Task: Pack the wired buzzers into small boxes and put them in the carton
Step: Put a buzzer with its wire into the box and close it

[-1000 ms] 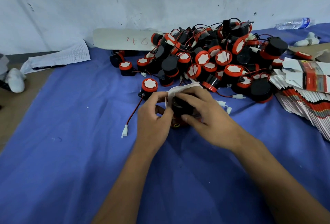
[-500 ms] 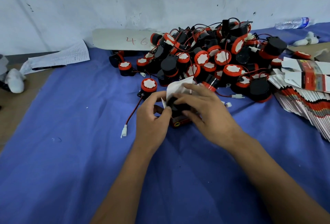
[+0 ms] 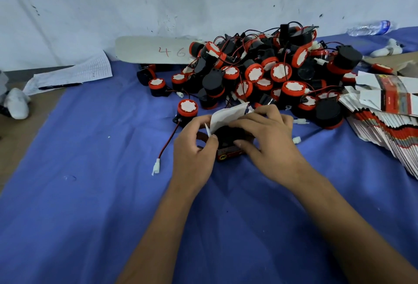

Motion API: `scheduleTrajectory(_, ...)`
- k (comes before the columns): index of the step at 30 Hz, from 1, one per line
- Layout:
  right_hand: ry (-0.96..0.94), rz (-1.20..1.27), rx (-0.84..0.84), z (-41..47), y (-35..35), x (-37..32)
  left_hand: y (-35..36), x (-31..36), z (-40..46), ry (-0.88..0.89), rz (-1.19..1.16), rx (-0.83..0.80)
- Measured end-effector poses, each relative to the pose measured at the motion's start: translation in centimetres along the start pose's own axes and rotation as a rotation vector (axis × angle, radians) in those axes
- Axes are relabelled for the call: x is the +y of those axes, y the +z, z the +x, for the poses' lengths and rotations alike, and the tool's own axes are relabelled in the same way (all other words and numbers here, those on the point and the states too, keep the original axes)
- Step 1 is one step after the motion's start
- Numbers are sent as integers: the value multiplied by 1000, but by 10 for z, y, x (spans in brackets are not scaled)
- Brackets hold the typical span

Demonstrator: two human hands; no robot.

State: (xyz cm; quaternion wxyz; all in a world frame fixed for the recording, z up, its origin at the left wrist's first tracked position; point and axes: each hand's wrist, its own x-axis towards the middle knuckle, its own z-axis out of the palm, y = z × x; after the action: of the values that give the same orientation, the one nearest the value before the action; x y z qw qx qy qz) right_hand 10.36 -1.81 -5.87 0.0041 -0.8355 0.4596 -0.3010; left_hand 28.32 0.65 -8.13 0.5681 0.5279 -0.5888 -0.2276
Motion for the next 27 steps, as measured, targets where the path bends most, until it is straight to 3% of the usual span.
scheduleTrajectory(6, 55, 135, -59, 1, 1, 8, -2, -3, 0, -28, -52, -24)
scheduleTrajectory(11, 119, -4, 72, 0, 6, 5, 1, -4, -1, -53, -91, -15)
scheduleTrajectory(14, 144, 131, 55, -1, 7, 5, 5, -6, -4, -62, -55, -65)
scheduleTrajectory(16, 237, 168, 127, -1, 5, 1, 7, -8, -4, -36, -5, -74)
scheduleTrajectory(19, 407, 34, 185, 0, 0, 4, 6, -6, -4, -34, -10, -30)
scheduleTrajectory(23, 506, -125, 68, -2, -7, 0, 4, -5, -4, 114, 161, -58)
scheduleTrajectory(27, 401, -120, 111, -1, -9, -12, 4, -7, -4, 296, 429, -124)
